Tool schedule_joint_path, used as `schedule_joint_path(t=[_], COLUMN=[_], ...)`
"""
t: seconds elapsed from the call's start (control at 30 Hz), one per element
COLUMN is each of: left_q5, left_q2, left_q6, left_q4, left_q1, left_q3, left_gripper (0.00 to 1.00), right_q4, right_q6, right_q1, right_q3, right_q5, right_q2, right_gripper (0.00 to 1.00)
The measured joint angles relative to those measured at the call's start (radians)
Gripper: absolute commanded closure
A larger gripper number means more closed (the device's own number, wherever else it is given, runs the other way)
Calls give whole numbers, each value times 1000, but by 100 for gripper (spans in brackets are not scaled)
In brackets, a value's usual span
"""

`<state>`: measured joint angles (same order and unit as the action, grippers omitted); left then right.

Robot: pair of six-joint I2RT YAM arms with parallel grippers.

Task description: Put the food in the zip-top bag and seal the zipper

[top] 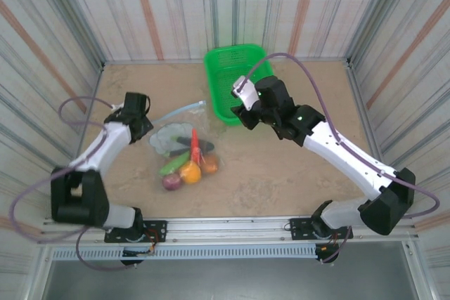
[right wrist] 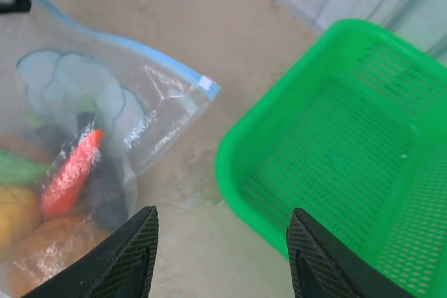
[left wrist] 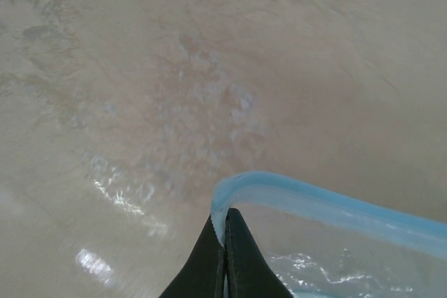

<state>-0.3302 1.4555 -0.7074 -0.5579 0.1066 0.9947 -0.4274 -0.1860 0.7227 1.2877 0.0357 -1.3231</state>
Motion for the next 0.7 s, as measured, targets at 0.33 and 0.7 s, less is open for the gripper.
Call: schedule_joint_path(t=[0.33, 0.7], left_q5=[34, 114], left_q2=[225, 371], left_q6=[-59, 33], left_q4=[-21, 19], left_q1=[3, 64], left_q3=[113, 169], left_gripper=[94, 43], right_q4=[5, -7], right_q6=[88, 226], right_q1=[-100, -227], right_q3=[-94, -178], right_q5=[17, -28], right_q2=[129, 212], right_gripper=[45, 40])
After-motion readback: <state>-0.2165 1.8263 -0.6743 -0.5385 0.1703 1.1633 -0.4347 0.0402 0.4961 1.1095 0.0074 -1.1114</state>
